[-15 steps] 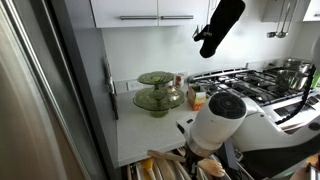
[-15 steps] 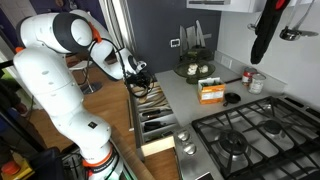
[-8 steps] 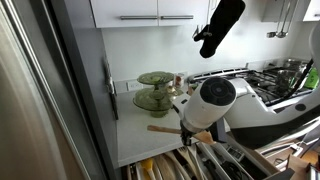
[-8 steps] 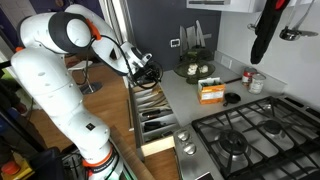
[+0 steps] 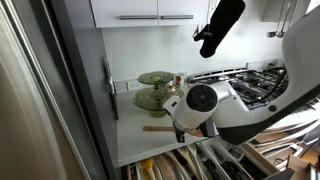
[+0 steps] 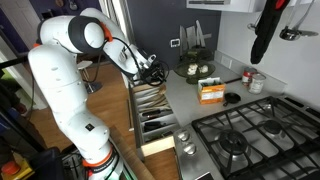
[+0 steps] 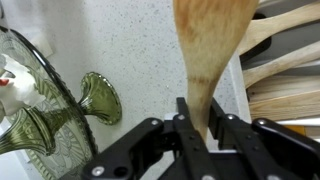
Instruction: Open the top drawer to the left, remove it cooking stick and put it on the cupboard
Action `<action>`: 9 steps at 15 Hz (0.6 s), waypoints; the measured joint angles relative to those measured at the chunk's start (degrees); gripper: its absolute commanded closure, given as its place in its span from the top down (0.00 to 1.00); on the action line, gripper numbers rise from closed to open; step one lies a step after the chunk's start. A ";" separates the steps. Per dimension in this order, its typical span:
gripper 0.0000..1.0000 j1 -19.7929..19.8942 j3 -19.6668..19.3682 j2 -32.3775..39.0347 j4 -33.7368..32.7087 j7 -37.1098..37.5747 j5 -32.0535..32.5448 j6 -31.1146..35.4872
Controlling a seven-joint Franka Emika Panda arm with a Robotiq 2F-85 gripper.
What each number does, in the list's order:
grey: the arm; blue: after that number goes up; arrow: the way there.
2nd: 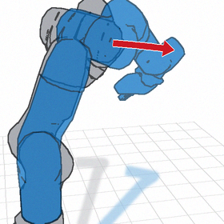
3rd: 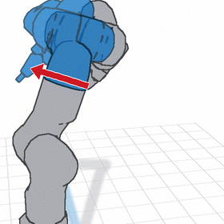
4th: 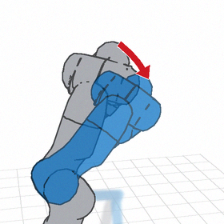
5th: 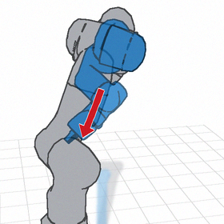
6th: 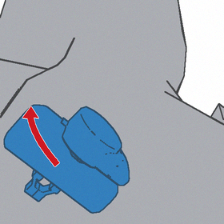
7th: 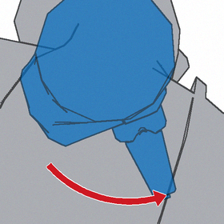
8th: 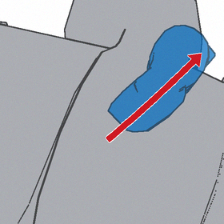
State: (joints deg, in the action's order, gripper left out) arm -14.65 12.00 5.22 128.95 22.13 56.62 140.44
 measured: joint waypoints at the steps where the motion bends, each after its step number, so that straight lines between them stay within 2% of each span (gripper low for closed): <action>1: 0.06 0.06 -0.14 1.13 -0.70 -0.66 0.40 0.00; 3: 0.06 0.15 -0.53 3.07 -2.09 -1.81 1.49 0.46; 9: 0.06 0.93 -1.67 6.70 -4.66 -9.02 2.18 8.10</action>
State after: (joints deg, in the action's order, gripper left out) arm -13.72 10.34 11.91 124.30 13.11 58.80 148.55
